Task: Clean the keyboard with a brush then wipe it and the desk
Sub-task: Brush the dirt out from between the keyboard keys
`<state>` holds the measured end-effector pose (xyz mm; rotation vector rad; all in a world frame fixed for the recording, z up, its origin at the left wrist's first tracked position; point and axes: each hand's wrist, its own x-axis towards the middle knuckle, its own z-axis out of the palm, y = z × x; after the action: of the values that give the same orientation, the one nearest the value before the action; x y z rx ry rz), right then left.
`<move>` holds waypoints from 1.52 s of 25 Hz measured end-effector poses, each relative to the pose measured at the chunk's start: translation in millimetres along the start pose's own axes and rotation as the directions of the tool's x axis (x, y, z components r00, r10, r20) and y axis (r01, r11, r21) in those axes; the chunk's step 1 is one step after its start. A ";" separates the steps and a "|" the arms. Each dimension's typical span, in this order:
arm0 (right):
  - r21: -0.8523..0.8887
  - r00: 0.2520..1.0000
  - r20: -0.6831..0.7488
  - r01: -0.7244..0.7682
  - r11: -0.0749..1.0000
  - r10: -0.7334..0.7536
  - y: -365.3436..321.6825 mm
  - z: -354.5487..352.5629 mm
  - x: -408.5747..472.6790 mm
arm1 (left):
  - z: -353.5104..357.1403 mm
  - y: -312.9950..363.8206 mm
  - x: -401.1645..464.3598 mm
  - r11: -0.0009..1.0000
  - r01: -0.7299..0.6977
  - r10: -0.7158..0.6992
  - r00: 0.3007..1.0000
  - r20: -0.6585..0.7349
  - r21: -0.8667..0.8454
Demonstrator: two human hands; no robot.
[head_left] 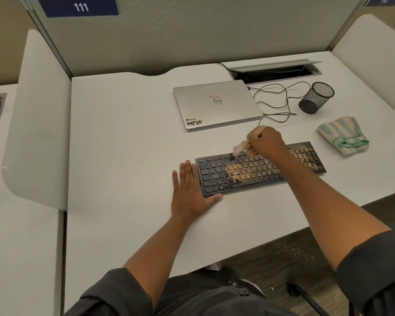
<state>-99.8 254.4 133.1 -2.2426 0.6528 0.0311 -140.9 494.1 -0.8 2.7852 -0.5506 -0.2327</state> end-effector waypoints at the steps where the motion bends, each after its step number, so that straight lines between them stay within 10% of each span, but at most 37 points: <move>1: 0.007 0.999 0.028 0.021 1.000 -0.021 1.6 4.0 -5.7 | -0.2 -0.2 0.2 1.000 0.000 0.000 1.000 -0.002 0.002; 7: -0.072 0.989 -0.136 0.052 0.996 -0.062 12.0 9.2 -17.9 | -0.2 0.4 0.0 1.000 0.006 -0.006 1.000 0.013 0.006; 24: -0.347 0.972 0.198 0.194 0.917 -0.131 -10.9 39.9 -29.3 | -1.2 0.9 0.6 1.000 0.016 -0.016 0.999 0.028 0.012; 38: -0.344 0.958 0.197 0.267 0.900 -0.209 -9.3 28.7 -41.4 | -0.9 1.0 0.3 1.000 0.012 -0.012 1.000 0.022 0.024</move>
<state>-126.3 298.1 128.9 -2.6360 0.2976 0.2214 -140.8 493.3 0.3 2.8131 -0.5455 -0.2612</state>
